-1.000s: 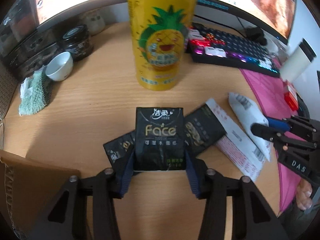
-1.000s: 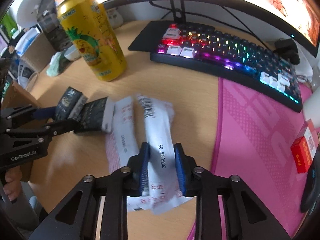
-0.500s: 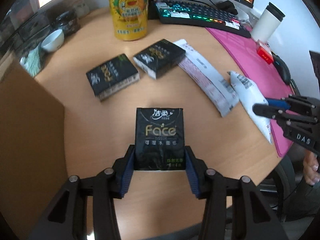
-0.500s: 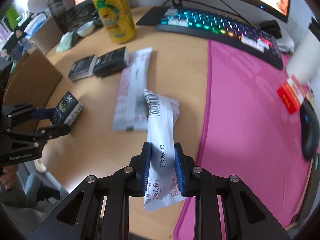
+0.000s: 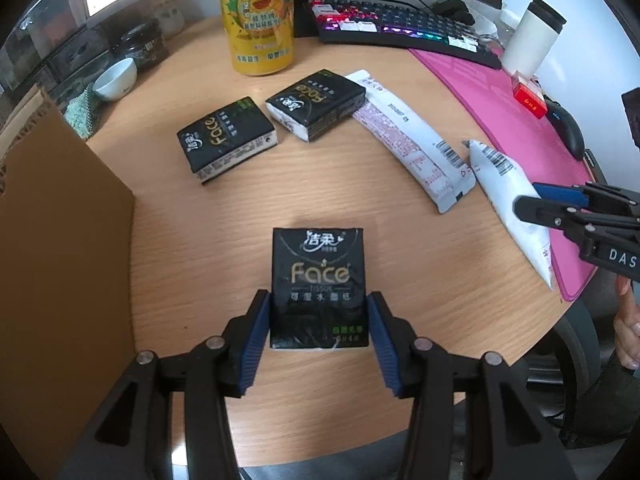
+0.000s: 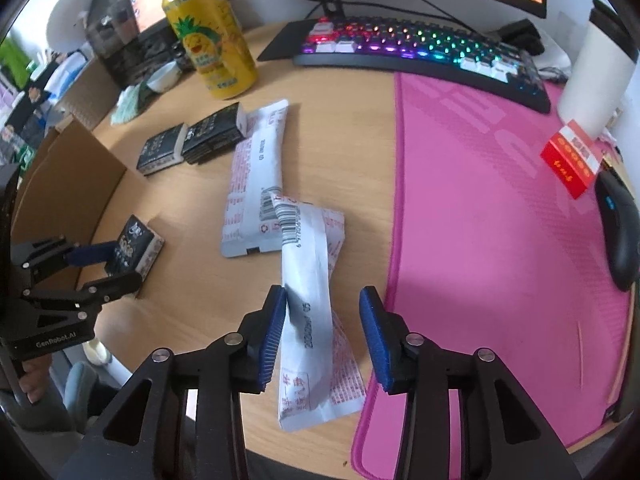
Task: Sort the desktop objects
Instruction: 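Grasp a Face pack with the left tool while the right grasps a white packet, then carry the Face pack and white packet toward the cardboard box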
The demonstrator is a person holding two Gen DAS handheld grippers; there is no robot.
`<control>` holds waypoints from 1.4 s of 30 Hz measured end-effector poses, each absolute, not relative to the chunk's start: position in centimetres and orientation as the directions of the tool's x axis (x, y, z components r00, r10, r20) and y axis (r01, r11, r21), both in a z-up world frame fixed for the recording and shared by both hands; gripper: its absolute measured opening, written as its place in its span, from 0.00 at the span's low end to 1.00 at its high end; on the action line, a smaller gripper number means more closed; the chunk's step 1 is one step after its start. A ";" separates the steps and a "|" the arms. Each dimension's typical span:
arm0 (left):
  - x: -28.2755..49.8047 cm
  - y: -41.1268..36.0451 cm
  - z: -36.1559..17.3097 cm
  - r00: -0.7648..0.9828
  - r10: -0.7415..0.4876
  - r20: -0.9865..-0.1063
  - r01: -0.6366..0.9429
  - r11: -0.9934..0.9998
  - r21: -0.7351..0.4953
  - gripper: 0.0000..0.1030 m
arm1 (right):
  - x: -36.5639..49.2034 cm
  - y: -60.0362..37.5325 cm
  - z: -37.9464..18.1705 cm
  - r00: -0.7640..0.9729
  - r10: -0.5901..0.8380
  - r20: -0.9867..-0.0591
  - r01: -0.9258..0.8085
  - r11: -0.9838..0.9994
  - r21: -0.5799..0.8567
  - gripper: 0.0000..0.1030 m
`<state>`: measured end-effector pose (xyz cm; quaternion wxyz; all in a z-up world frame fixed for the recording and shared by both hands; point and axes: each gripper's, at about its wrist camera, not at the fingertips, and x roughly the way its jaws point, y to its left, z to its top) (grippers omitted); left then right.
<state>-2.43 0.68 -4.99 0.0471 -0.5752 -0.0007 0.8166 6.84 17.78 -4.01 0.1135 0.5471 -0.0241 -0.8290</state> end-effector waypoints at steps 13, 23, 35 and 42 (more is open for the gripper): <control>-3.4 1.2 -5.6 -0.325 0.073 -0.943 -0.085 -0.995 -0.047 0.52 | 3.8 16.3 -5.3 -0.383 -0.255 -0.888 0.175 -0.964 0.201 0.39; -3.5 0.9 -5.7 -0.341 0.069 -0.938 -0.084 -0.996 -0.043 0.51 | 3.6 16.1 -5.2 -0.402 -0.247 -0.882 0.181 -0.965 0.188 0.32; -2.6 0.4 -3.4 -0.374 0.110 -0.921 -0.102 -0.992 -0.077 0.50 | 4.6 15.7 -3.3 -0.417 -0.283 -0.864 0.212 -0.955 0.210 0.32; -1.1 -0.9 0.2 -0.439 0.139 -0.888 -0.105 -0.989 -0.103 0.50 | 5.3 14.2 -0.9 -0.427 -0.332 -0.841 0.263 -0.936 0.235 0.32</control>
